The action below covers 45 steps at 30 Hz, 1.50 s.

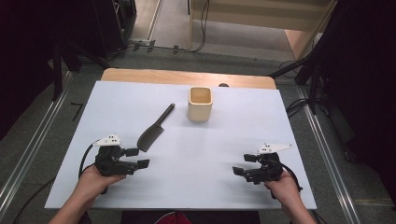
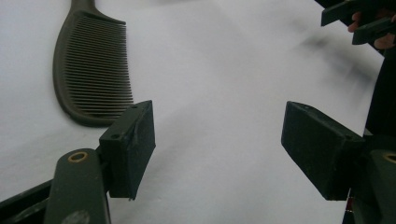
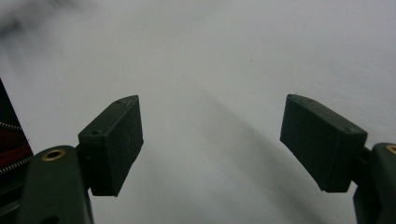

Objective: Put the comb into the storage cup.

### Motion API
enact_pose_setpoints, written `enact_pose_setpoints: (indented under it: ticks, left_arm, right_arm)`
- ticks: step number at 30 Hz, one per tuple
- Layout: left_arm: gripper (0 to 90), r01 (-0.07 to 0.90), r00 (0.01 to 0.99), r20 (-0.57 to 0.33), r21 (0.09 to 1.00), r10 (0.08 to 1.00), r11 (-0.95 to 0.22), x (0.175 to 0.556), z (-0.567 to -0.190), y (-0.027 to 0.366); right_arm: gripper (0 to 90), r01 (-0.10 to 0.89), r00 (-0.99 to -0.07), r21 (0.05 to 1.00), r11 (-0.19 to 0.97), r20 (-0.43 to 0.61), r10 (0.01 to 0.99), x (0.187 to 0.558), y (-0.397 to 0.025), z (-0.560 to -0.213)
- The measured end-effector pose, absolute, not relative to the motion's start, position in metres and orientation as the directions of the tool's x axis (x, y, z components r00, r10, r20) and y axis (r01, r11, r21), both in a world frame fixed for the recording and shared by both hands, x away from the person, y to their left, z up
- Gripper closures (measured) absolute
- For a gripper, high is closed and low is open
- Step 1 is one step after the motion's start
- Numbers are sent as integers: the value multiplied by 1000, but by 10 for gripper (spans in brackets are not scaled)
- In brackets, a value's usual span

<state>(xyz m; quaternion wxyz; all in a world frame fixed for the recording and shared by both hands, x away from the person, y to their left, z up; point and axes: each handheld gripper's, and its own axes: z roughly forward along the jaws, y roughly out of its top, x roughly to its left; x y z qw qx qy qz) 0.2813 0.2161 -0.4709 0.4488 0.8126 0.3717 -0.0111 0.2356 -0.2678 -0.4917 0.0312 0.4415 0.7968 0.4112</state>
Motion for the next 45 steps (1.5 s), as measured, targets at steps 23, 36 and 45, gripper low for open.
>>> enact_pose_setpoints:
  ticks: [23, 36, 45]
  left_arm:
    - [287, 623, 717, -346, 706, 605, -335, 282, -470, 215]
    - [299, 645, 709, -381, 691, 593, -327, 283, -469, 214]
    - [300, 653, 705, -390, 684, 593, -326, 283, -469, 213]
  right_arm:
    - [195, 675, -607, 682, 283, 294, 739, 235, -268, -492]
    - [195, 679, -606, 677, 285, 297, 738, 234, -268, -492]
    - [195, 679, -605, 677, 285, 296, 739, 234, -268, -492]
